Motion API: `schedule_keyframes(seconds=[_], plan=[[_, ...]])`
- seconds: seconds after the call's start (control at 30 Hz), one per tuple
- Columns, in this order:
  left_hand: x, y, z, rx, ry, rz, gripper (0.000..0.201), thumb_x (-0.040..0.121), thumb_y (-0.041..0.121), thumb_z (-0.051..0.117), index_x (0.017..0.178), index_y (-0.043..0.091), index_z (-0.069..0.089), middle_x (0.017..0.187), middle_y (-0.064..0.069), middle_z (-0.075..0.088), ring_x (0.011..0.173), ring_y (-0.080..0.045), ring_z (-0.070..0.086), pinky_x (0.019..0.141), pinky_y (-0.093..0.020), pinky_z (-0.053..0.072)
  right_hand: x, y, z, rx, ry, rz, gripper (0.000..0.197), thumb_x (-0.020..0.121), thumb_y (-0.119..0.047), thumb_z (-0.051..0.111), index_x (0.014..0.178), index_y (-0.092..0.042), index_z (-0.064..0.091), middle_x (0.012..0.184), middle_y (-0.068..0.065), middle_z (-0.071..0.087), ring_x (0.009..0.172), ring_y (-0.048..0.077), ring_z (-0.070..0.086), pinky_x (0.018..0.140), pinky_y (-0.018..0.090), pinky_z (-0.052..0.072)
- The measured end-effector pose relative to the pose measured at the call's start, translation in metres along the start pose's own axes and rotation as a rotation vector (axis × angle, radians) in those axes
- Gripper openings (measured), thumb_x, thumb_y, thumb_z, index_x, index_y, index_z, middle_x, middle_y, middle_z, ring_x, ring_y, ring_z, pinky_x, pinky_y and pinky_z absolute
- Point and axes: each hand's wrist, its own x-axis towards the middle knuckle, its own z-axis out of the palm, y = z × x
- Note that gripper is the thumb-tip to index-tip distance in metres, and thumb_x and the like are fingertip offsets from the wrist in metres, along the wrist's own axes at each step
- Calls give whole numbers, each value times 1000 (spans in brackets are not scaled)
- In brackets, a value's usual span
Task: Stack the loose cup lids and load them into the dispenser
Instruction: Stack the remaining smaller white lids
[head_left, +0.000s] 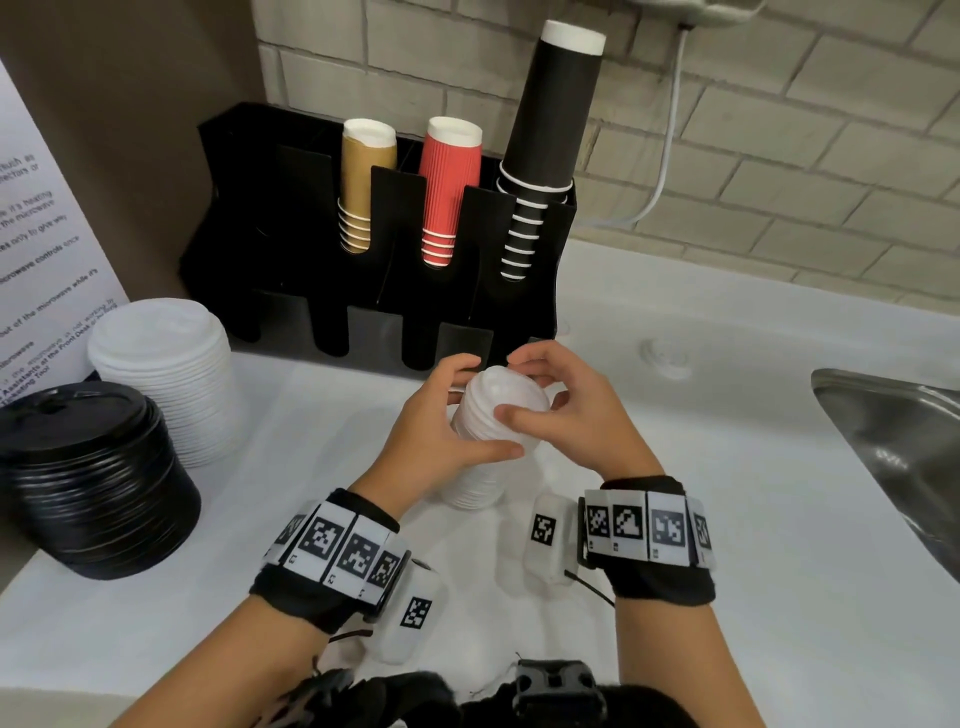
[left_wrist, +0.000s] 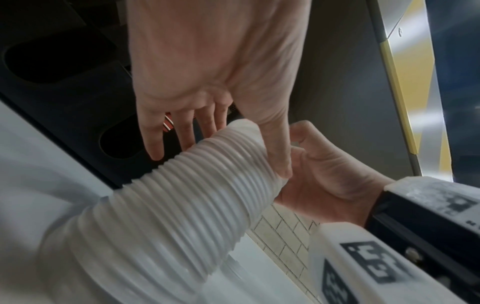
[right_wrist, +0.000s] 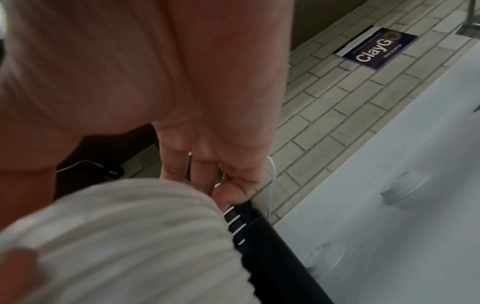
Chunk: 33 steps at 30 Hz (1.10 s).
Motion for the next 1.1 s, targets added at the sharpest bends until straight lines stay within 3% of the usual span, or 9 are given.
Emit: schedule_keyframes(seconds=[0.23, 0.4, 0.5, 0.6, 0.7, 0.77, 0.87, 0.97, 1.1], plan=[[-3, 5, -2, -20, -24, 22, 93, 55, 29, 95, 133, 39, 45, 121, 19, 58, 112, 4, 52, 89, -15, 43, -1, -6, 0, -60, -51, -36, 47, 67, -17, 84, 106, -26, 60, 100, -18, 62, 93, -6, 56, 70, 6, 40], [-3, 6, -3, -11, -31, 62, 62, 63, 31, 91, 113, 39, 55, 114, 24, 59, 110, -1, 54, 94, -31, 49, -1, -7, -7, -26, -98, -61, 43, 65, -24, 88, 99, -26, 63, 99, -16, 64, 91, 3, 59, 68, 9, 43], [-3, 4, -3, 0, -39, 61, 52, 66, 32, 89, 105, 42, 55, 115, 26, 56, 111, 0, 51, 95, -31, 48, 14, 10, -23, 174, 125, 11, 18, 78, -28, 78, 89, -26, 64, 90, -20, 66, 83, -1, 61, 69, 11, 45], [-3, 4, -4, 7, -50, 36, 51, 67, 32, 88, 102, 46, 54, 120, 22, 54, 114, -2, 49, 92, -25, 46, 53, 44, -34, 255, 382, 268, 4, 88, -22, 62, 91, -24, 61, 88, -13, 61, 81, 6, 56, 75, 23, 43], [-3, 7, -5, 28, -54, 27, 52, 68, 30, 87, 106, 43, 53, 122, 21, 53, 115, -2, 48, 88, -19, 44, 96, 78, -36, 137, 167, 606, 31, 91, -27, 57, 121, -26, 51, 107, 1, 52, 85, 14, 50, 76, 29, 45], [-4, 8, -5, 36, -54, 22, 52, 69, 28, 87, 107, 40, 53, 122, 22, 53, 115, -2, 48, 92, -23, 45, 116, 96, -33, 10, -2, 691, 49, 90, -32, 59, 135, -30, 41, 114, 4, 51, 89, 19, 53, 84, 33, 47], [-5, 10, -7, 33, -58, 12, 53, 70, 26, 87, 110, 36, 54, 123, 21, 53, 116, -5, 49, 97, -29, 46, 136, 109, -28, -272, -106, 604, 59, 91, -32, 57, 145, -26, 34, 129, 11, 56, 109, 32, 58, 96, 38, 45], [-6, 12, -8, 40, -59, 5, 53, 70, 25, 87, 112, 32, 55, 124, 18, 54, 117, -6, 49, 100, -33, 45, 145, 113, -27, -458, -126, 558, 53, 95, -24, 54, 145, -13, 38, 142, 17, 48, 129, 35, 46, 106, 40, 37], [-6, 13, -9, 41, -60, 2, 53, 70, 26, 87, 112, 31, 56, 123, 18, 55, 115, -4, 50, 102, -33, 44, 143, 119, -29, -763, -174, 546, 53, 84, -43, 58, 129, -16, 46, 126, 17, 53, 113, 40, 54, 95, 46, 47]])
